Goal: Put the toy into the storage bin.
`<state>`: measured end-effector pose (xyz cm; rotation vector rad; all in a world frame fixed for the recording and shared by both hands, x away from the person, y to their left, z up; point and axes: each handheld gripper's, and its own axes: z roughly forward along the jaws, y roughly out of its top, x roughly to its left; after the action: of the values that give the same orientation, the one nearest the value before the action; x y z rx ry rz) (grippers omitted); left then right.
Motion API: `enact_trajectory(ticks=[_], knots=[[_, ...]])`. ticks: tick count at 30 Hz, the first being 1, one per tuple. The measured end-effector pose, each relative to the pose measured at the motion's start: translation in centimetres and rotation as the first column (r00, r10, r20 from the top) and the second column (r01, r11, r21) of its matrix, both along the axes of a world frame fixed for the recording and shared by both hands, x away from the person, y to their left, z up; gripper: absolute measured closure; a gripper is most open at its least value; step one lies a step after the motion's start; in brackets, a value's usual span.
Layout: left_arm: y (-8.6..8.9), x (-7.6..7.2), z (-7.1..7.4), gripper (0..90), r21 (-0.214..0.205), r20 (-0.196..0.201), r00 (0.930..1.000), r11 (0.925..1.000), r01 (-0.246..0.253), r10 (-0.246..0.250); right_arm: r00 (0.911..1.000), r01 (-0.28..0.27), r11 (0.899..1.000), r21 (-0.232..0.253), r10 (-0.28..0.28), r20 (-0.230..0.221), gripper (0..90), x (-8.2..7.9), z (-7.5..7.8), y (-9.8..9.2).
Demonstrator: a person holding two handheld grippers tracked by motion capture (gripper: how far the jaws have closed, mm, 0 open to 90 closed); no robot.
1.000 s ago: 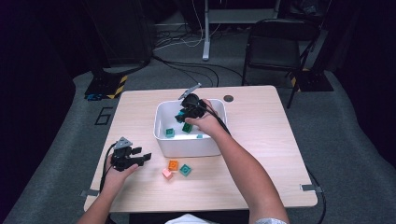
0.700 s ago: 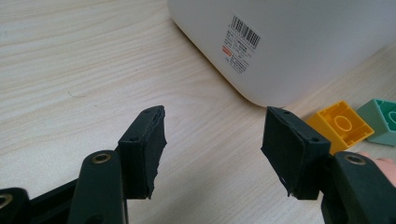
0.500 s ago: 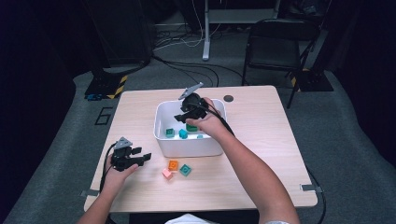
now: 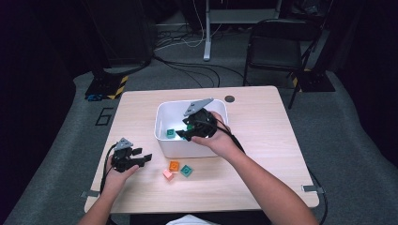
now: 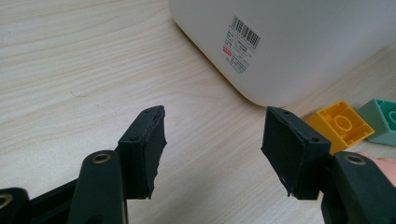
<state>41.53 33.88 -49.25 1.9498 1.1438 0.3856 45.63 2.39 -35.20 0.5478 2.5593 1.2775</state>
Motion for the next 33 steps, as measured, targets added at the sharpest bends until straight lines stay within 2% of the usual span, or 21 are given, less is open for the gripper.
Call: enact_trajectory(ticks=[9,10,16,20,25,29,33], knots=[[0.0,-0.2,0.1,39.0,0.000,0.001,1.0000,1.0000,0.005,-0.005,0.9999,-0.012,1.000,0.028,0.012,0.007,46.5,-2.8,-1.5,-0.9],[-0.1,-0.2,0.1,39.1,-0.016,0.008,1.0000,0.9999,-0.001,0.002,0.9999,-0.012,1.000,0.027,0.012,0.013,46.5,-3.1,-1.6,-0.9],[-0.6,-0.8,0.6,39.3,-0.044,0.012,0.9998,0.9989,0.014,-0.014,0.9996,-0.027,0.999,0.043,0.027,0.008,46.4,-4.8,-3.0,-1.3],[-0.9,-1.0,1.4,39.3,-0.039,0.033,0.9993,0.9991,0.019,-0.018,0.9995,-0.029,0.998,0.055,0.030,-0.013,46.1,-5.3,-4.1,-1.6],[-1.3,-1.2,2.1,40.4,-0.041,0.025,0.9991,0.9985,0.036,-0.035,0.9995,-0.016,0.999,0.044,0.017,-0.026,46.1,-5.8,-5.3,-2.4],[-1.9,-1.4,2.8,41.7,-0.026,0.024,0.9983,0.9982,0.054,-0.054,0.9997,-0.011,0.999,0.047,0.012,-0.023,46.1,-6.1,-6.1,-3.3],[-2.6,-2.0,3.4,41.9,0.006,0.034,0.9962,0.9968,0.080,-0.080,0.9995,0.010,0.999,0.047,-0.009,-0.031,46.0,-6.6,-7.0,-4.1]])
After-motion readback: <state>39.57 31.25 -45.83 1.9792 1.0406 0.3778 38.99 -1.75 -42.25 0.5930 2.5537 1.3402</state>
